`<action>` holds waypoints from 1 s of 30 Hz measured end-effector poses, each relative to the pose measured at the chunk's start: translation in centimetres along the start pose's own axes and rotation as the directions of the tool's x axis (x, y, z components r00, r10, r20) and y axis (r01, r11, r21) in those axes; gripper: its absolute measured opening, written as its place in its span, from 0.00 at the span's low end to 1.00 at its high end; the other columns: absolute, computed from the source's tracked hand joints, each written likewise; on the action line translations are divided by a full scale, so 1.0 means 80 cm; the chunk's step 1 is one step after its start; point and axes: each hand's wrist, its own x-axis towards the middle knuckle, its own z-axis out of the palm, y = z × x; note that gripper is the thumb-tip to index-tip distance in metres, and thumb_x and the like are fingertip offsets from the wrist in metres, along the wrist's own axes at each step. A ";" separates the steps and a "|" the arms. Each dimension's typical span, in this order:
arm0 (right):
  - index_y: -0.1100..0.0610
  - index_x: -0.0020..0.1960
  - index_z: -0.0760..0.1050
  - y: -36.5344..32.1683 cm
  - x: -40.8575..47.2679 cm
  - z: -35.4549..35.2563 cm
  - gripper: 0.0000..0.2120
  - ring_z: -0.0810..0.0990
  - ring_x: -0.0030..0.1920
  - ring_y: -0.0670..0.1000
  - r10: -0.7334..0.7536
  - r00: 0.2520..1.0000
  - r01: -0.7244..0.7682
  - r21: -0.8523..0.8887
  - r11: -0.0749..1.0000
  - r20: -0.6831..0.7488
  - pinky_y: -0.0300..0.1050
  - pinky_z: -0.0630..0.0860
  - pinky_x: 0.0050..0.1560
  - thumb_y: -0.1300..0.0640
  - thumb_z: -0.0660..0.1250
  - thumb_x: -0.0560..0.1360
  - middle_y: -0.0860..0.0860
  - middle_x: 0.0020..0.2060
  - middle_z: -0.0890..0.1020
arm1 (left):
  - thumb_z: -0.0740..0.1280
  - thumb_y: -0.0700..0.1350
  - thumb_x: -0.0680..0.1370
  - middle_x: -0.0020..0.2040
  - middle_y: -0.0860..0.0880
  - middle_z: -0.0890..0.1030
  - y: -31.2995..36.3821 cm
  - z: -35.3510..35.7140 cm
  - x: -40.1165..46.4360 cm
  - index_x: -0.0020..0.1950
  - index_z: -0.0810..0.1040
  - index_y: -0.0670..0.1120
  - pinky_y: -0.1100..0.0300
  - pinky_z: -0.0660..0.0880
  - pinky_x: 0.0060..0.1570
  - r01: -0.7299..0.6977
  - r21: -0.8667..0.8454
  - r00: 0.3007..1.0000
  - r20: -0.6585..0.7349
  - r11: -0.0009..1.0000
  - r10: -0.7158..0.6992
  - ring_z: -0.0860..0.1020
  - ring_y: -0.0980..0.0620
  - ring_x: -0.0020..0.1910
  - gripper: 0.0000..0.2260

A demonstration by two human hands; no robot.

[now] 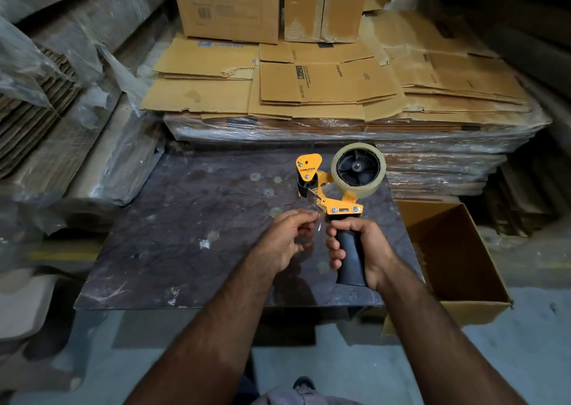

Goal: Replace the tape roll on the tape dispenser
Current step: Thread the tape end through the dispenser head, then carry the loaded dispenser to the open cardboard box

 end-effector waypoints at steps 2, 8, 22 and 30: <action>0.57 0.36 0.73 0.002 0.000 0.000 0.08 0.67 0.23 0.48 0.000 1.000 0.000 0.002 1.000 0.003 0.41 0.68 0.24 0.56 0.64 0.72 0.52 0.28 0.72 | 0.69 0.41 0.77 0.36 0.51 0.78 0.000 0.002 0.000 0.43 0.81 0.48 0.55 0.71 0.41 -0.011 -0.005 1.000 0.002 1.000 0.011 0.74 0.53 0.37 0.04; 0.57 0.36 0.73 0.005 -0.005 -0.004 0.07 0.67 0.22 0.48 -0.003 1.000 0.003 0.000 1.000 0.012 0.41 0.67 0.25 0.56 0.64 0.72 0.52 0.28 0.72 | 0.62 0.39 0.77 0.39 0.47 0.82 -0.001 0.003 -0.005 0.44 0.75 0.45 0.54 0.74 0.40 0.016 -0.101 0.999 -0.037 0.995 -0.020 0.79 0.50 0.38 0.04; 0.58 0.35 0.72 0.004 -0.040 -0.036 0.08 0.66 0.22 0.49 -0.056 0.995 0.056 0.004 0.998 -0.078 0.41 0.66 0.25 0.58 0.63 0.73 0.53 0.28 0.71 | 0.73 0.40 0.75 0.32 0.49 0.77 0.007 0.002 0.008 0.45 0.76 0.45 0.59 0.76 0.33 0.113 -0.154 0.988 -0.090 0.982 -0.128 0.76 0.52 0.31 0.06; 0.58 0.36 0.72 -0.001 -0.057 -0.060 0.07 0.66 0.22 0.49 -0.109 0.985 0.117 0.059 0.991 -0.130 0.41 0.66 0.24 0.58 0.63 0.72 0.53 0.28 0.71 | 0.74 0.38 0.74 0.49 0.46 0.86 0.000 0.018 0.024 0.45 0.78 0.48 0.54 0.80 0.38 0.142 -0.030 0.986 0.089 0.989 -0.139 0.82 0.50 0.44 0.07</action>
